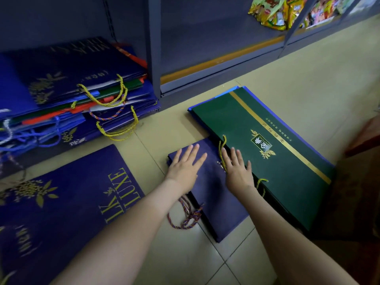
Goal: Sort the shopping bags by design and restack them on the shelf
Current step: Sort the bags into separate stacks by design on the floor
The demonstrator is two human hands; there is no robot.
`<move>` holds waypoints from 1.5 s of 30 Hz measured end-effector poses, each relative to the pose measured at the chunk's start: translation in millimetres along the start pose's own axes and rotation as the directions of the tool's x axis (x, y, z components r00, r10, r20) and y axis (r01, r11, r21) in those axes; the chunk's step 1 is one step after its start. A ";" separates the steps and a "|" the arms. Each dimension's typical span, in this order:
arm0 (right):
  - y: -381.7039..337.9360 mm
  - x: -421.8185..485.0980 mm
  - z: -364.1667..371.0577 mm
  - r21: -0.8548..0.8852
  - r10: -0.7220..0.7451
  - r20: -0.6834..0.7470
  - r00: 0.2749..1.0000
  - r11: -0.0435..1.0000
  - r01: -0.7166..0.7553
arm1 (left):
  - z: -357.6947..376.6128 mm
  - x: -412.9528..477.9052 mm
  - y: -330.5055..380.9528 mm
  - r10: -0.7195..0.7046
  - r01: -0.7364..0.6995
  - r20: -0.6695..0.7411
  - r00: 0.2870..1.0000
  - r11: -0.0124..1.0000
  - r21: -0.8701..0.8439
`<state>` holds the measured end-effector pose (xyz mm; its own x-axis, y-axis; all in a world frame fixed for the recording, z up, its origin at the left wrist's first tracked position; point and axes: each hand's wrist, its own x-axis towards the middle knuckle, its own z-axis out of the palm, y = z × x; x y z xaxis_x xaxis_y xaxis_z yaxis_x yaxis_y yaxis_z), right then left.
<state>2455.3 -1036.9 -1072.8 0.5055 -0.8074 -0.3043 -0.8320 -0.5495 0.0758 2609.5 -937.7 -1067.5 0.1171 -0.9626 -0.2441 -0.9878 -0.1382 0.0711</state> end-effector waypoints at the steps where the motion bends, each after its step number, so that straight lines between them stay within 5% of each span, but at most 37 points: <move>1: -18.2 1.1 -6.4 0.044 -0.047 -0.049 0.998 0.998 0.050 | -5.5 -5.7 -11.6 -0.011 0.012 -0.021 1.000 1.000 0.022; 5: -109.3 6.0 -38.3 0.171 -0.268 -0.273 0.924 0.932 0.321 | -31.1 -47.0 -81.5 -0.070 0.096 -0.226 0.972 0.990 0.106; 10: -226.6 8.2 -81.0 0.118 -0.507 -0.462 0.728 0.778 0.617 | -68.9 -128.5 -206.4 -0.169 0.378 -0.510 0.844 0.861 0.339; 12: -269.4 5.8 -97.3 0.085 -0.554 -0.532 0.640 0.717 0.692 | -89.9 -158.9 -257.1 -0.331 0.529 -0.479 0.813 0.765 0.368; 15: -323.8 -3.4 -117.9 0.061 -0.615 -0.538 0.576 0.653 0.755 | -99.0 -190.8 -310.5 -0.652 0.690 -0.224 0.724 0.688 0.227; 19: -364.9 -2.4 -125.5 0.124 -0.647 -0.395 0.652 0.666 0.736 | -67.7 -217.0 -337.4 -0.742 0.739 0.058 0.668 0.670 0.066; 27: -399.1 32.1 -124.6 -0.086 -0.494 -0.177 0.851 0.869 0.487 | -52.8 -238.5 -342.6 -0.658 0.653 -0.052 0.751 0.753 -0.080; 33: -408.8 36.2 -126.6 -0.456 -0.552 -0.328 0.766 0.803 0.383 | -39.0 -263.8 -316.9 -0.551 0.529 -0.185 0.814 0.834 -0.154; 41: -408.6 45.4 -137.5 -0.403 -0.588 -0.287 0.756 0.790 0.461 | -53.9 -270.9 -323.7 -0.545 0.567 -0.268 0.794 0.824 0.006; 45: -400.1 38.2 -140.3 -0.579 -0.703 -0.343 0.624 0.681 0.448 | -51.8 -267.8 -332.2 -0.596 0.600 -0.201 0.777 0.799 -0.049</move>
<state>2839.6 -878.0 -981.6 0.9781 -0.1912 0.0821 -0.2073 -0.8605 0.4653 2911.6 -646.0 -975.7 0.7004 -0.7128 -0.0376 -0.7137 -0.6992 -0.0420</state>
